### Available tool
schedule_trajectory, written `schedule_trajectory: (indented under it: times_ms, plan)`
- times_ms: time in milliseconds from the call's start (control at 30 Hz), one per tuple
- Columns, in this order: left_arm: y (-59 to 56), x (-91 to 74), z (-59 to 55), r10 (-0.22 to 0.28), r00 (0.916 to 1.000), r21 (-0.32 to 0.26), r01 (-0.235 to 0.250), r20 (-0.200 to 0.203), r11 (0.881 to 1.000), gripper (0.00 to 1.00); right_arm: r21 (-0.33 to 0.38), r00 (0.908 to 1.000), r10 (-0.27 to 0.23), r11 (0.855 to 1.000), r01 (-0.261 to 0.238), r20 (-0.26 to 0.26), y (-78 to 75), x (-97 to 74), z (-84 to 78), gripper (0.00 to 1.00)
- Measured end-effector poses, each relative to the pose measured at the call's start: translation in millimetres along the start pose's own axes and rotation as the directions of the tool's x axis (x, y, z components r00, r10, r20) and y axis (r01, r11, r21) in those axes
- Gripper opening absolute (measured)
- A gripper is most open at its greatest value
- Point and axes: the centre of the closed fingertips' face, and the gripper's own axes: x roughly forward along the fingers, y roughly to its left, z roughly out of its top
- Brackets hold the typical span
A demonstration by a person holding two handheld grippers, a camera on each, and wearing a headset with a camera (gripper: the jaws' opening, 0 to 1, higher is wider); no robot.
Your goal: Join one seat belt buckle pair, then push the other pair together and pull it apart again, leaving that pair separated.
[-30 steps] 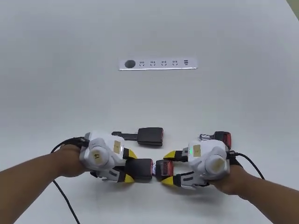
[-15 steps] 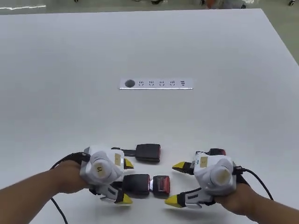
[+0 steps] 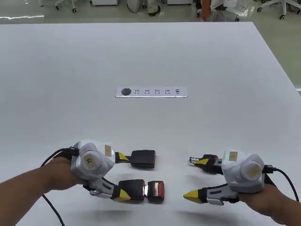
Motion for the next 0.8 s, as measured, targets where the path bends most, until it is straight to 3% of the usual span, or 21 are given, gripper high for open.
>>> schedule_trajectory:
  times_ms: [267, 367, 600, 800]
  plan:
    - [28.5, -3.7, 8.9, 0.021, 0.9998, 0.017, -0.021, 0.002, 1.000, 0.64, 0.008, 0.9987, -0.048, 0.999, 0.048, -0.016, -31.9, -20.7, -3.4, 0.58]
    - [33.5, -3.5, 15.0, 0.018, 0.9998, 0.015, -0.018, 0.009, 1.000, 0.64, 0.017, 0.9980, -0.062, 0.998, 0.062, -0.010, -45.1, -25.5, -3.9, 0.57]
    - [56.9, 1.3, 13.2, 0.011, 0.9996, -0.005, -0.011, 0.024, 1.000, 0.65, 0.027, 0.9965, -0.081, 0.996, 0.082, -0.022, -66.1, -30.5, -9.8, 0.59]
    - [61.2, 10.2, 16.4, -0.004, 0.9999, 0.008, 0.003, 0.012, 1.000, 0.65, 0.041, 0.9958, -0.080, 0.996, 0.082, -0.044, -76.9, -27.9, -19.7, 0.59]
